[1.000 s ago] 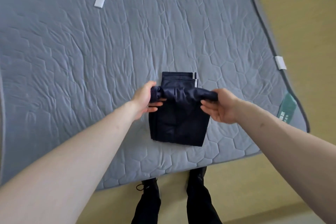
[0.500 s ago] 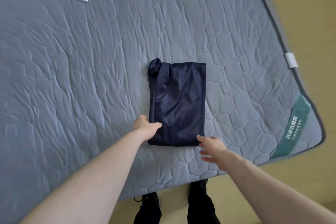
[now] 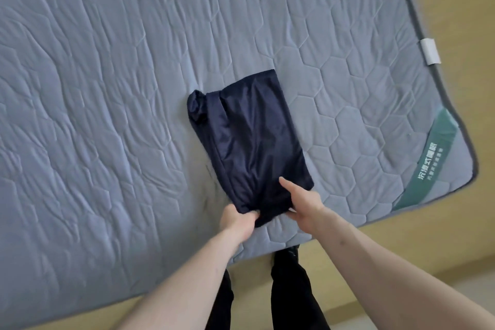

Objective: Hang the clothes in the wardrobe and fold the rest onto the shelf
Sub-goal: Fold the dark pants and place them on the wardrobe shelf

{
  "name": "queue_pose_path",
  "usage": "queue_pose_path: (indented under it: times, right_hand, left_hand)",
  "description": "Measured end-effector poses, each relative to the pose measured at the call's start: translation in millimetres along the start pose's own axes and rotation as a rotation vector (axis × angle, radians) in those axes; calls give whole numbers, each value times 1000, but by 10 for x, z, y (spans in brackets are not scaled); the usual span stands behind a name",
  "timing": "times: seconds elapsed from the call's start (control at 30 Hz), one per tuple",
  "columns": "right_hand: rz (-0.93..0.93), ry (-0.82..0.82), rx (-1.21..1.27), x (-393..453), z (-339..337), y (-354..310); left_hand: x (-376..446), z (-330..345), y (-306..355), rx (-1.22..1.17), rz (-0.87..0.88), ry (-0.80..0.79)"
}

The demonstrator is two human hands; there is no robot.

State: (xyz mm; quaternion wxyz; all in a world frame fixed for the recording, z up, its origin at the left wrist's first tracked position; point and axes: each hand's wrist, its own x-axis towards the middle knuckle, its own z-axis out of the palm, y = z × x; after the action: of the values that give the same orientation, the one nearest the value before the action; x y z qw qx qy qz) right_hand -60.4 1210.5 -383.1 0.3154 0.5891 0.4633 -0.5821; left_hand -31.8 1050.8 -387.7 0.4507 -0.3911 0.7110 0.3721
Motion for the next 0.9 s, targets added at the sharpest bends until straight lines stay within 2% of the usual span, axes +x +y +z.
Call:
queue_pose_path:
  times: [0.1, 0.17, 0.2, 0.23, 0.3, 0.37, 0.43, 0.5, 0.53, 0.63, 0.8, 0.9]
  right_hand:
    - [-100, 222, 19, 65, -328, -85]
    - [-173, 295, -17, 82, -590, -147]
    - [-214, 322, -19, 83, -710, -186]
    - [-252, 341, -23, 94, -813, -233]
    - [-290, 333, -52, 135, -971, -326]
    - [-259, 235, -71, 181, -1042, -380]
    - [-215, 137, -101, 224, -1042, -366]
    - [-246, 64, -124, 297, -998, -285]
    - [-263, 48, -123, 341, -972, -233]
    - [-284, 56, -82, 447, -934, -111]
    - [-281, 3, -39, 526, -1023, -27]
    - [-272, -33, -48, 482, -1128, -29]
  left_hand:
    - [-401, 344, 1, 143, 22, -245]
    - [-630, 513, 74, 302, 90, -427]
    - [-682, 562, 136, 400, 154, -452]
    - [-685, 578, 217, 494, 242, -413]
    - [-567, 490, 467, 603, 452, -164]
    - [-328, 238, 848, 470, 653, 141]
    - [36, -80, 1255, 328, 761, 354]
    - [437, -373, 1583, 339, 654, 436]
    - [607, -496, 1689, 387, 540, 403]
    - [911, -733, 1754, 449, 310, 107]
    - [947, -727, 1497, 235, 308, -187]
    - [883, -624, 1226, 107, 285, -196]
